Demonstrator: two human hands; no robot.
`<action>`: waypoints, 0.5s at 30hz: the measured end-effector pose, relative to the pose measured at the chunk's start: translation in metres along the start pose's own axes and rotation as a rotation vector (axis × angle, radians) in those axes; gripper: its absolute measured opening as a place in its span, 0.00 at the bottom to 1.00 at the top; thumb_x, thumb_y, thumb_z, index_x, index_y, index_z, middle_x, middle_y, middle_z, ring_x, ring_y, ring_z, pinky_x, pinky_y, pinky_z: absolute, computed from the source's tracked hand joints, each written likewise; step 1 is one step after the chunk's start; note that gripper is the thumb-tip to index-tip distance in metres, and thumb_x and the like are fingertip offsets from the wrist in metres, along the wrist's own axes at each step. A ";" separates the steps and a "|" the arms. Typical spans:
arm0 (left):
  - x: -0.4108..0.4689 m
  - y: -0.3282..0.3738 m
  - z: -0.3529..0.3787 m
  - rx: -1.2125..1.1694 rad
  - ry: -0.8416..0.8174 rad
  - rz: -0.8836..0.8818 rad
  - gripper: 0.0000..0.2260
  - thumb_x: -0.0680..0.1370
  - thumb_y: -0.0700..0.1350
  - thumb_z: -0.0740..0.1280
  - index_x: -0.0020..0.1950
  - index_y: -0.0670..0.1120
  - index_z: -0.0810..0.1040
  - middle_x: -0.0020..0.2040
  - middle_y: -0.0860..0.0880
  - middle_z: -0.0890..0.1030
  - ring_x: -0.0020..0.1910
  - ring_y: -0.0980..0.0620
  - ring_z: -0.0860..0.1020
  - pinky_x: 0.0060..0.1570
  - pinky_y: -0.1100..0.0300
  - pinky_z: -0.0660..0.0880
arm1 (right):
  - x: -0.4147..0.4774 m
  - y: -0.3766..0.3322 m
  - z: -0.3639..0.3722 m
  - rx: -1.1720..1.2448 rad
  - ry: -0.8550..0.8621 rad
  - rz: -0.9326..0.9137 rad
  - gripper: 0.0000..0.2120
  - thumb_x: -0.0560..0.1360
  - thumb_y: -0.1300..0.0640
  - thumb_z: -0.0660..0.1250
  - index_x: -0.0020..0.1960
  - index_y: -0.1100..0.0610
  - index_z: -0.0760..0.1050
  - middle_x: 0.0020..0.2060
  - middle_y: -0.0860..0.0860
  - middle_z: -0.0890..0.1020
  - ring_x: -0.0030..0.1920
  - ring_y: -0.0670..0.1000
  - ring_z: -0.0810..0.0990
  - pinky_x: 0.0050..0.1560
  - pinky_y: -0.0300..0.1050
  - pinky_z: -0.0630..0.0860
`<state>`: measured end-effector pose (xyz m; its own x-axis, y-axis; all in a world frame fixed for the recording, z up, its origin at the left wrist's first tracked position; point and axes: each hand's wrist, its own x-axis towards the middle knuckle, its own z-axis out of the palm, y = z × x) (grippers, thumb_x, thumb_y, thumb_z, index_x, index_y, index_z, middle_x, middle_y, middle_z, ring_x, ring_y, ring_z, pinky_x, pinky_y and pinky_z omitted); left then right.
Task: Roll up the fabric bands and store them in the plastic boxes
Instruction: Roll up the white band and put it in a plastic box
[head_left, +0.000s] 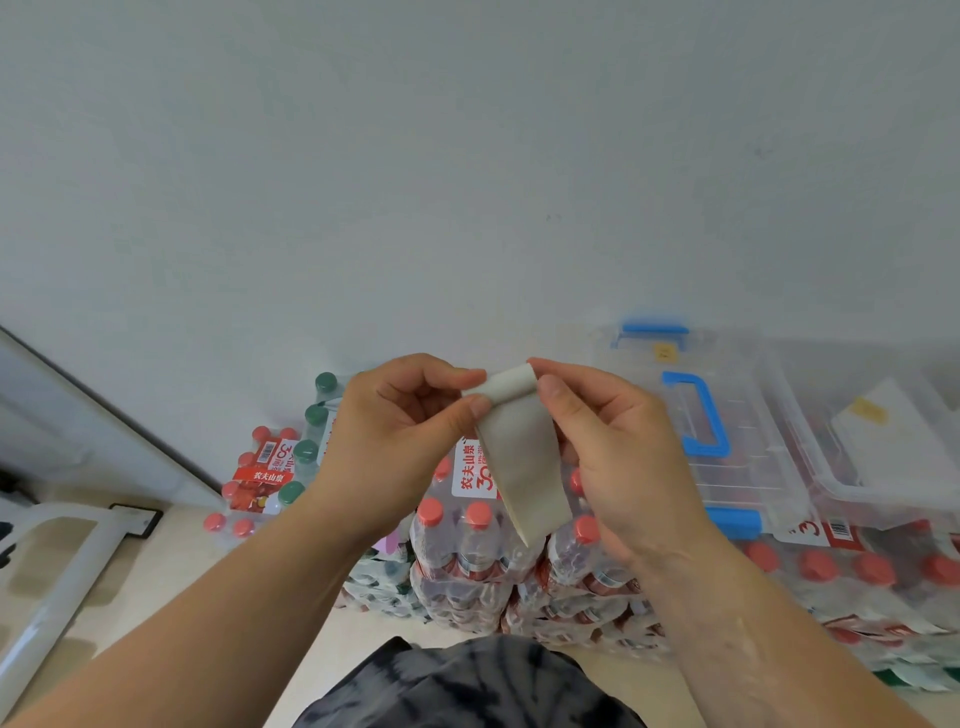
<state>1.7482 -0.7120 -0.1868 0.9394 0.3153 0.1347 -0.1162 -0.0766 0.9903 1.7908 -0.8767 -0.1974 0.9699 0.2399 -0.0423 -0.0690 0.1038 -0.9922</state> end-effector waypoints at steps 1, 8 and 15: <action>0.001 0.000 0.000 -0.020 0.016 -0.006 0.07 0.73 0.34 0.73 0.44 0.46 0.84 0.40 0.51 0.86 0.41 0.55 0.84 0.43 0.65 0.79 | 0.001 0.001 -0.001 -0.039 -0.026 0.001 0.08 0.77 0.55 0.71 0.51 0.43 0.84 0.48 0.47 0.88 0.54 0.49 0.85 0.62 0.58 0.79; 0.003 0.001 0.000 -0.054 0.051 -0.039 0.07 0.74 0.34 0.73 0.45 0.46 0.84 0.40 0.49 0.87 0.42 0.53 0.85 0.44 0.63 0.80 | 0.003 0.000 -0.004 -0.104 -0.099 -0.001 0.17 0.73 0.64 0.74 0.53 0.44 0.82 0.38 0.56 0.87 0.47 0.52 0.87 0.54 0.48 0.81; 0.003 0.003 0.004 -0.154 0.085 -0.104 0.04 0.75 0.34 0.71 0.45 0.42 0.83 0.39 0.46 0.86 0.39 0.49 0.85 0.38 0.60 0.80 | 0.003 0.000 -0.003 -0.164 -0.081 -0.016 0.16 0.73 0.60 0.76 0.55 0.44 0.82 0.37 0.55 0.86 0.47 0.54 0.87 0.57 0.62 0.81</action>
<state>1.7525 -0.7150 -0.1833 0.9191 0.3931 0.0276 -0.0743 0.1042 0.9918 1.7946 -0.8788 -0.1977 0.9481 0.3171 -0.0231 -0.0080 -0.0488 -0.9988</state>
